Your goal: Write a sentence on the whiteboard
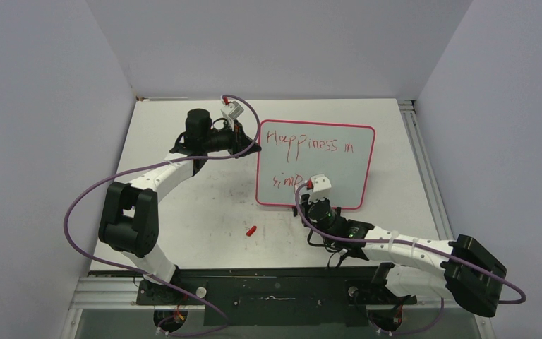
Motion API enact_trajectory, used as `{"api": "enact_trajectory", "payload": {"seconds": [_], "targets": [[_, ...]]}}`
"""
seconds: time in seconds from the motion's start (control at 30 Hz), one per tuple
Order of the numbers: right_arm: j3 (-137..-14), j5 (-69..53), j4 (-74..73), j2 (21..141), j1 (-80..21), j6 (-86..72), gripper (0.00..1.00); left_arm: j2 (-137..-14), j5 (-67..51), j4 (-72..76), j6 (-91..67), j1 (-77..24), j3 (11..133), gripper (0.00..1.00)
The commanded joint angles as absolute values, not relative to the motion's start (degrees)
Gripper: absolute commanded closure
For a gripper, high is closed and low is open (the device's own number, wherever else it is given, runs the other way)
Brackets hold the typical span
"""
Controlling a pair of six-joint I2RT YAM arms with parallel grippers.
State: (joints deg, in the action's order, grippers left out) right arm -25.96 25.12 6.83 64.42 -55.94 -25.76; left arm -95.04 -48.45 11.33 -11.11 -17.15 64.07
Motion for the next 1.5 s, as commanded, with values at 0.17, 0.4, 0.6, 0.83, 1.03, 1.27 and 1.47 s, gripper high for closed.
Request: {"api": "enact_trajectory", "payload": {"seconds": [0.17,0.4,0.6,0.83,1.03,1.27,1.47], "targets": [[-27.51,25.2,5.99,58.57,-56.01,-24.04,0.95,-92.02,-50.53,13.88,-10.24,-16.88,65.36,1.0],[-26.9,25.74,3.47,55.63,-53.68,-23.04,0.95,-92.2,-50.36,13.47,-9.85,-16.87,65.3,1.0],[-27.1,25.0,4.26,54.95,-52.36,-21.4,0.95,-92.54,-50.35,13.27,-9.67,-16.87,65.41,1.0],[-28.12,25.97,5.92,57.06,-51.86,-20.14,0.95,-92.44,-50.44,13.18,-9.67,-16.88,65.41,1.0],[-28.74,27.4,6.15,57.3,-51.09,-19.47,0.95,-92.46,-50.5,13.18,-9.71,-16.88,65.48,1.0],[-28.99,27.59,7.07,58.04,-50.27,-18.51,0.95,-92.29,-50.53,13.18,-9.76,-16.88,65.48,1.0],[-29.34,27.37,7.16,59.49,-49.65,-18.42,0.95,-92.27,-50.61,13.18,-9.76,-16.87,65.55,1.0]]}}
